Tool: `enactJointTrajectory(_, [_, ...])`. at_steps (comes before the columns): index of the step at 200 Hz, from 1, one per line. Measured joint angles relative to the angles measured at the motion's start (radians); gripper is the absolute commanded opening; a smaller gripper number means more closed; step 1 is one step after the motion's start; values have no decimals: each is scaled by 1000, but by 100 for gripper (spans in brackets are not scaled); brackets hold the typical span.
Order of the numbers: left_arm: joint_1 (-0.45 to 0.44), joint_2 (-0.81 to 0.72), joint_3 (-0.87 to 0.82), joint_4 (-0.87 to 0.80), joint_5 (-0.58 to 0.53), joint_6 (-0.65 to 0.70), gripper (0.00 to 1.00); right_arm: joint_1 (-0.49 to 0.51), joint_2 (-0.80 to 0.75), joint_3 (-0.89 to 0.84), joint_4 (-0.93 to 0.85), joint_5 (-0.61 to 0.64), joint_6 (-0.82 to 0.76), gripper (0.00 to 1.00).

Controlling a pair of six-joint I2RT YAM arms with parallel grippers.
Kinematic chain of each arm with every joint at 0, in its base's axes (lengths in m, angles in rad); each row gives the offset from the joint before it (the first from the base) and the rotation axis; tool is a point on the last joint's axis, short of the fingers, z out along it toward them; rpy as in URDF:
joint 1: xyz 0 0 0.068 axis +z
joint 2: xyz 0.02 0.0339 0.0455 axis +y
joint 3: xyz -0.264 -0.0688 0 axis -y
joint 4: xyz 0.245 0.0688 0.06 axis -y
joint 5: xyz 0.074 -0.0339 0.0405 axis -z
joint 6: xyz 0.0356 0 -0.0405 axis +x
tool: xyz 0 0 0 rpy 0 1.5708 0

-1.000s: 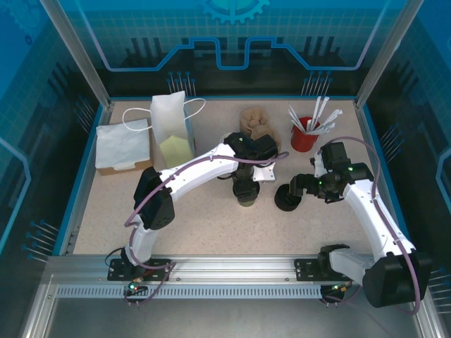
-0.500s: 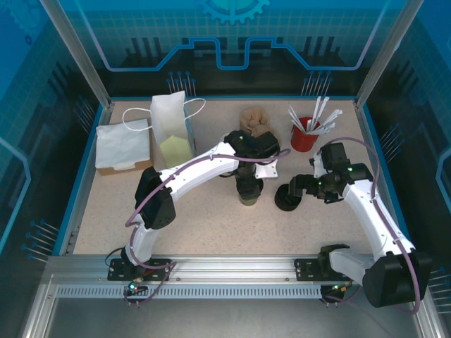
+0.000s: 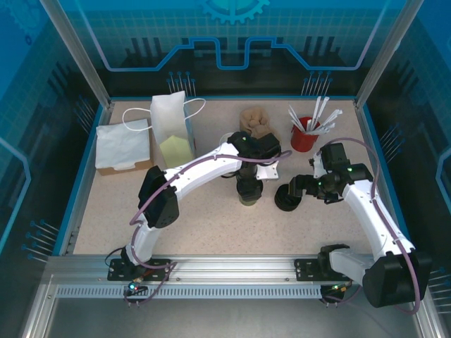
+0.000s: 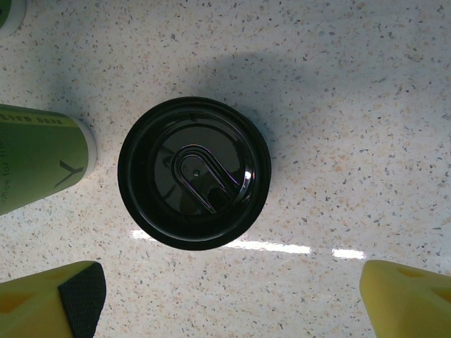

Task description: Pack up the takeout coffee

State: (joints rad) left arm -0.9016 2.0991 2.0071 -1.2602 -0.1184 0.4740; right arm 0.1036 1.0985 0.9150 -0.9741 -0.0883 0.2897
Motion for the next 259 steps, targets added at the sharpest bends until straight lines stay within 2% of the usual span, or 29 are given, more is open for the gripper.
enactJointTrajectory(57, [0,3,15,-3,-1,0,93,0,0,-1,4,-3,-3,95])
enactJointTrajectory(114, [0,-7,52,7,-1,-13,96,-2,-5,-6,27,-84,-4,95])
enactJointTrajectory(134, [1,-61,31,40,-1,-46,96,-2,-13,-6,44,-138,-6,93])
enactJointTrajectory(155, [2,-195,-56,98,-1,-107,93,-1,-18,-6,69,-201,-3,90])
enactJointTrajectory(181, [7,-413,-217,200,2,-254,88,33,-11,-5,109,-253,22,85])
enactJointTrajectory(211, [39,-648,-472,350,21,-561,86,127,59,27,138,-265,53,80])
enactJointTrajectory(238, [92,-776,-732,504,68,-880,82,215,142,73,163,-257,80,76])
enactJointTrajectory(259, [128,-810,-881,595,111,-1075,82,259,196,100,180,-253,103,74])
